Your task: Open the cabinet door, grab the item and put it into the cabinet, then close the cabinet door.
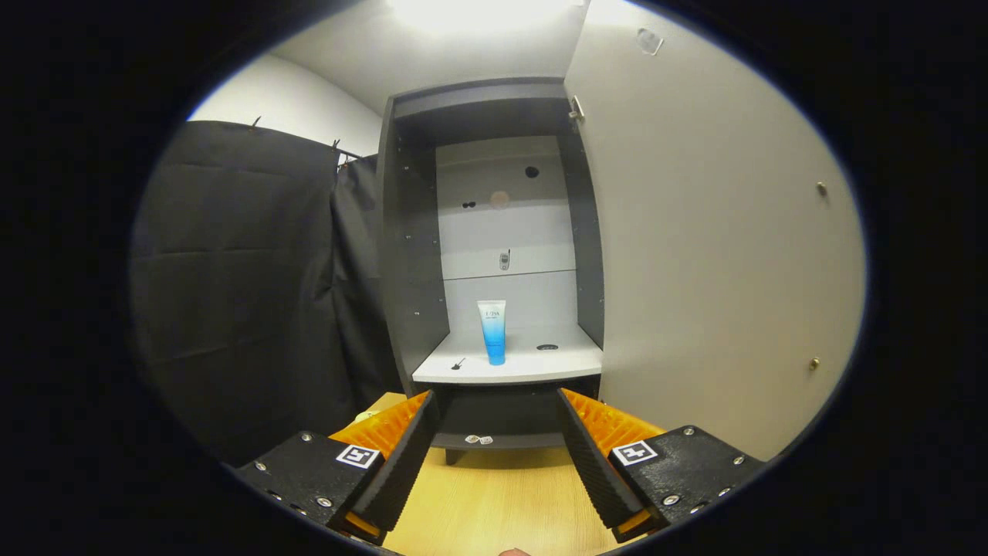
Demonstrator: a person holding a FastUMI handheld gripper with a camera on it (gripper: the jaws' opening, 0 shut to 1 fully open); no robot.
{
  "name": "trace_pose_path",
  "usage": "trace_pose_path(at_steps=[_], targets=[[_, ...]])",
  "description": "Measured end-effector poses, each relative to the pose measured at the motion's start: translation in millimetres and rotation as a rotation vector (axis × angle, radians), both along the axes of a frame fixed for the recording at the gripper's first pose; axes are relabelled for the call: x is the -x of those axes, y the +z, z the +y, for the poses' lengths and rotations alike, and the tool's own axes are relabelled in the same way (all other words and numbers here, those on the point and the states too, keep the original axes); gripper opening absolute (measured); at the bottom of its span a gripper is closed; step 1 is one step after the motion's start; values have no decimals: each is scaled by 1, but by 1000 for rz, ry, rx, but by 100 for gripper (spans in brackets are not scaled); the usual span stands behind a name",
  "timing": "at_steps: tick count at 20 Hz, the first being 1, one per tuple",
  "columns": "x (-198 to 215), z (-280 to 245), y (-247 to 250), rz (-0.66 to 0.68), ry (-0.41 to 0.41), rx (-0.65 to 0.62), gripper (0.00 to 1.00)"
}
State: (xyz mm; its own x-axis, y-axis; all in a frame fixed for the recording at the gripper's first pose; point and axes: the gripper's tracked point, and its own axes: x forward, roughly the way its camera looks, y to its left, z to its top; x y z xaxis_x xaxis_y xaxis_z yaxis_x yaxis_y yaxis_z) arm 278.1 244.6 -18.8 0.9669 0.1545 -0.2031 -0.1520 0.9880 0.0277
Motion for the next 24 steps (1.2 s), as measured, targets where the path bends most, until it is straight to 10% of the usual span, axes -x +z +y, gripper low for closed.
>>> trace_pose_path(at_steps=[12, 24], targets=[[90, -61, 25, -31, 14, 59, 94], [107, -182, 86, -91, -219, 38, 93]])
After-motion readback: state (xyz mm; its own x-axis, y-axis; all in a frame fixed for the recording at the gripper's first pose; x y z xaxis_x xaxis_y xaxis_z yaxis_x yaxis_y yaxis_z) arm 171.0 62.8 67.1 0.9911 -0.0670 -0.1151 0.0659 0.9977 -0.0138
